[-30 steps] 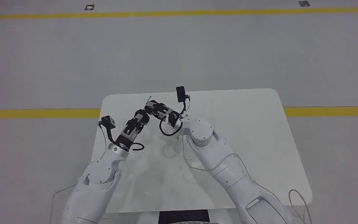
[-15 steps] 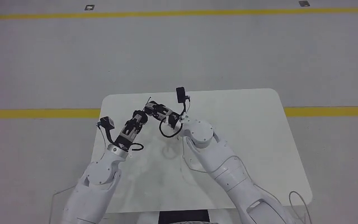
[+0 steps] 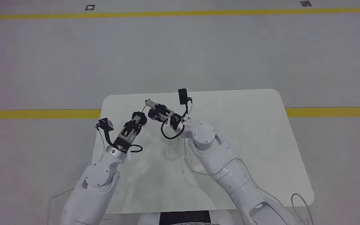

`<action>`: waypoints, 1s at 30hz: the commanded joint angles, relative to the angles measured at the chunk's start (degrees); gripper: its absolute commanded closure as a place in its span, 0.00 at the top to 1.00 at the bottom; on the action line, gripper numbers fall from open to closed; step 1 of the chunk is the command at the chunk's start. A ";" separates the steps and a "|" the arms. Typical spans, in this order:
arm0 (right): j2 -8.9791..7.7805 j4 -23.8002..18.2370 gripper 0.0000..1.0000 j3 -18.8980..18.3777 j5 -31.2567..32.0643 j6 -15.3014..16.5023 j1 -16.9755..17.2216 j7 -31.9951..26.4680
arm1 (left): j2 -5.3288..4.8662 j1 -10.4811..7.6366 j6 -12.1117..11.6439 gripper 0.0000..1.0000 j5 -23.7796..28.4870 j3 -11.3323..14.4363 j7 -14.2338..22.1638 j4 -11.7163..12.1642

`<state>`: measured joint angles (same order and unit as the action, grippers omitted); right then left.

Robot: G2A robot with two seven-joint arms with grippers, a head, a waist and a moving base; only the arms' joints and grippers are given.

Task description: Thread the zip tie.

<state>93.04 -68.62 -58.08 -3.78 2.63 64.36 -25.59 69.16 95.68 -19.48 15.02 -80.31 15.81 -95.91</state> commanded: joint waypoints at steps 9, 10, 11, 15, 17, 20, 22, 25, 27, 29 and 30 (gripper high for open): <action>-0.77 5.91 1.00 -4.13 -12.41 0.72 -2.00 -12.27 | -1.41 1.59 1.47 0.00 9.96 -5.53 16.08 0.67; -0.79 6.56 1.00 -4.32 -12.69 0.78 -2.38 -12.34 | -1.45 1.58 1.33 0.00 9.85 -5.67 16.34 0.69; -0.79 6.56 1.00 -4.32 -12.69 0.78 -2.38 -12.34 | -1.45 1.58 1.33 0.00 9.85 -5.67 16.34 0.69; -0.79 6.56 1.00 -4.32 -12.69 0.78 -2.38 -12.34 | -1.45 1.58 1.33 0.00 9.85 -5.67 16.34 0.69; -0.79 6.56 1.00 -4.32 -12.69 0.78 -2.38 -12.34 | -1.45 1.58 1.33 0.00 9.85 -5.67 16.34 0.69; -0.80 6.57 1.00 -4.32 -12.78 0.75 -2.23 -12.20 | -1.47 0.99 3.09 0.00 9.19 -4.67 16.93 0.94; -0.81 6.62 1.00 -4.98 -16.45 0.35 -1.24 -13.53 | -1.61 0.45 5.74 0.00 11.69 -4.25 20.45 1.47; -1.12 7.78 1.00 -6.59 -21.70 -0.43 -1.21 -18.38 | -2.34 -0.13 9.76 0.00 15.51 -6.36 28.85 2.54; -1.34 9.18 1.00 -7.32 -24.07 -1.01 -1.70 -21.65 | -2.86 -0.19 10.38 0.00 16.56 -8.14 33.70 3.19; -1.49 10.70 1.00 -7.81 -25.97 -1.29 -2.22 -24.12 | -3.15 -0.19 11.21 0.00 19.34 -9.43 37.08 3.62; -1.54 11.61 1.00 -7.84 -26.80 -1.37 -2.56 -25.46 | -3.34 -0.18 11.64 0.00 20.58 -10.24 38.88 3.88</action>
<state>91.55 -57.93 -65.87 -29.73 1.32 62.11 -49.64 65.99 95.50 -8.31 34.06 -89.77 52.48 -92.26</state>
